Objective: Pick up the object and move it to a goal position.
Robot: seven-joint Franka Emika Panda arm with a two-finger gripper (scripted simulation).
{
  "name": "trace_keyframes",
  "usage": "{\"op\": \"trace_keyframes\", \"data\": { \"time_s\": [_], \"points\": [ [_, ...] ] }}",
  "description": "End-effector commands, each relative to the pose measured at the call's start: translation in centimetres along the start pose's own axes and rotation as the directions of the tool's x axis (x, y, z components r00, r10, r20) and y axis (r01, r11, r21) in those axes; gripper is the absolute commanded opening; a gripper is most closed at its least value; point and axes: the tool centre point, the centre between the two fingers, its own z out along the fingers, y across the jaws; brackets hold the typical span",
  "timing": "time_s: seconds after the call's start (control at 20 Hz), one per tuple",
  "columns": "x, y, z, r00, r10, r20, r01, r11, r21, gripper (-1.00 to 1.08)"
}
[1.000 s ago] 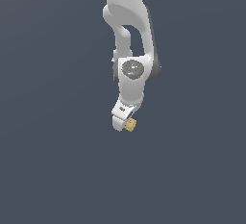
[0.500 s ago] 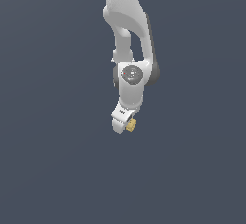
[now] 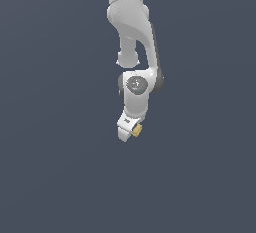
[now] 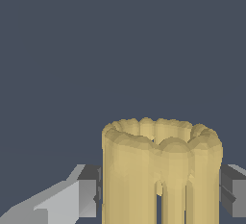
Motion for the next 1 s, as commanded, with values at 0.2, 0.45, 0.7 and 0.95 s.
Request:
{"op": "trace_keyframes", "data": {
  "time_s": [0.2, 0.45, 0.7, 0.95],
  "points": [
    [0.0, 0.0, 0.1, 1.0, 0.0, 0.0, 0.0, 1.0, 0.0, -1.0],
    [0.1, 0.0, -0.1, 1.0, -0.001, -0.001, 0.001, 1.0, -0.002, -1.0],
    [1.3, 0.6, -2.0, 1.0, -0.003, -0.015, 0.002, 1.0, -0.021, -1.0],
    [4.1, 1.8, -6.8, 0.999, -0.009, -0.048, 0.005, 0.998, -0.066, -1.0]
  ]
}}
